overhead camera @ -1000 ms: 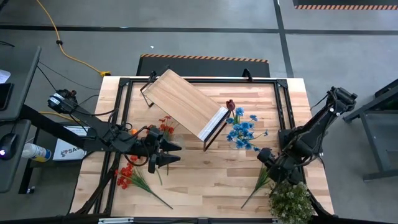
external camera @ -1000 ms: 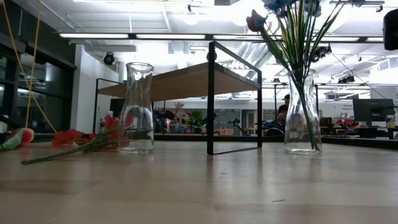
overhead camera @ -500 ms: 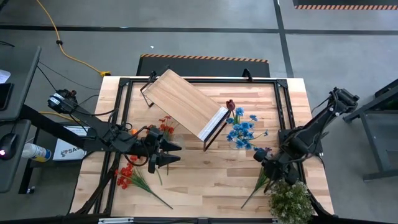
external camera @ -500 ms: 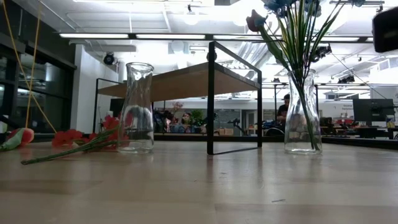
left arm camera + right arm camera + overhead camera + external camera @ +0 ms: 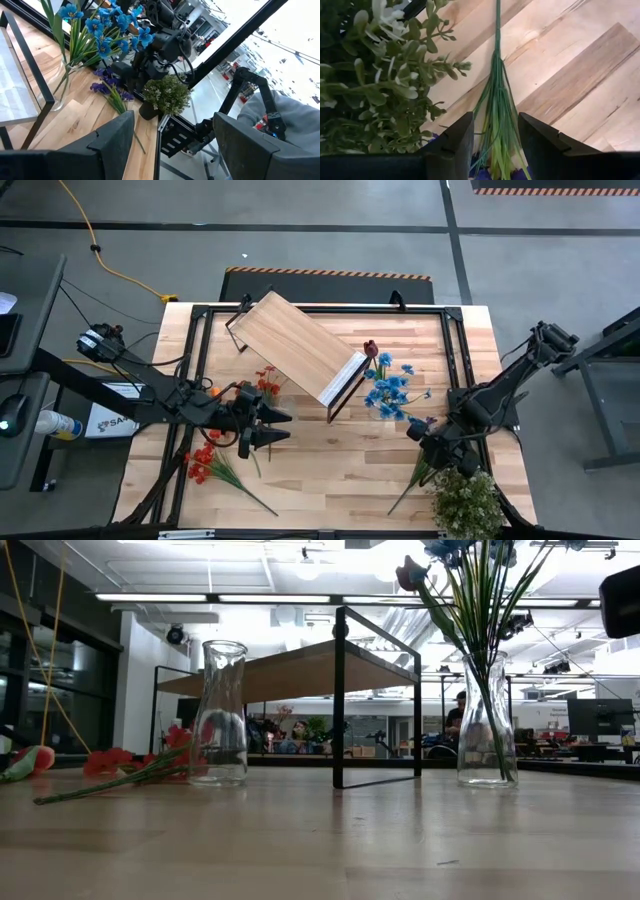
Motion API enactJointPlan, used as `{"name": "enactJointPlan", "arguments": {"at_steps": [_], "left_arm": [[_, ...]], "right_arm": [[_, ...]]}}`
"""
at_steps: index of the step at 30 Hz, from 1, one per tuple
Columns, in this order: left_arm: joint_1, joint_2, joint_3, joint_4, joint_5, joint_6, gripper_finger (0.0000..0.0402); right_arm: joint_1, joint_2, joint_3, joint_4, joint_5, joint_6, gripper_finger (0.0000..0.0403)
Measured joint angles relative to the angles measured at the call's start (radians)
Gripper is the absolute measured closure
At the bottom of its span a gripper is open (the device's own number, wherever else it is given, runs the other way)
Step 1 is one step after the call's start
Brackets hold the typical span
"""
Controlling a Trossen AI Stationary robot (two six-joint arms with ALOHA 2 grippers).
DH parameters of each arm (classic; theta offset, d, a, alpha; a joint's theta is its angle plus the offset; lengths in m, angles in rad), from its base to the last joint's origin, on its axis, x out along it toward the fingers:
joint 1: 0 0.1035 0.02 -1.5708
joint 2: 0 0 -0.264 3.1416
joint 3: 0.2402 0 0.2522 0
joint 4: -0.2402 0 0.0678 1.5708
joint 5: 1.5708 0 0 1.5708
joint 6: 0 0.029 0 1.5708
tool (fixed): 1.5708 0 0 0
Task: Pick and place flowers into a vace then onto a shelf
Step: Put the violet flowers into the right transparent flower vase
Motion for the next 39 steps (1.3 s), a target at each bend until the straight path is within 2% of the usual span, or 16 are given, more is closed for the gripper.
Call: {"name": "enactJointPlan", "arguments": {"at_steps": [7,18,29,35,39], "left_arm": [[0.000,0.000,0.000,-0.003,0.003,0.001,0.0098],[0.000,0.000,0.000,-0.007,0.003,0.003,0.0098],[0.000,0.000,0.000,-0.006,0.002,0.000,0.0098],[0.000,0.000,0.000,-0.006,0.002,0.000,0.0098],[0.000,0.000,0.000,-0.006,0.001,0.000,0.0098]], "right_arm": [[-0.003,0.033,-0.012,0.014,-0.039,-0.005,0.0258],[-0.003,0.153,-0.012,0.041,-0.035,-0.017,0.0258],[-0.002,0.177,-0.065,0.112,-0.037,-0.018,0.0258],[-0.003,0.177,-0.071,0.116,0.015,-0.012,0.0259],[-0.003,0.177,-0.071,0.116,0.046,-0.002,0.0275]]}}
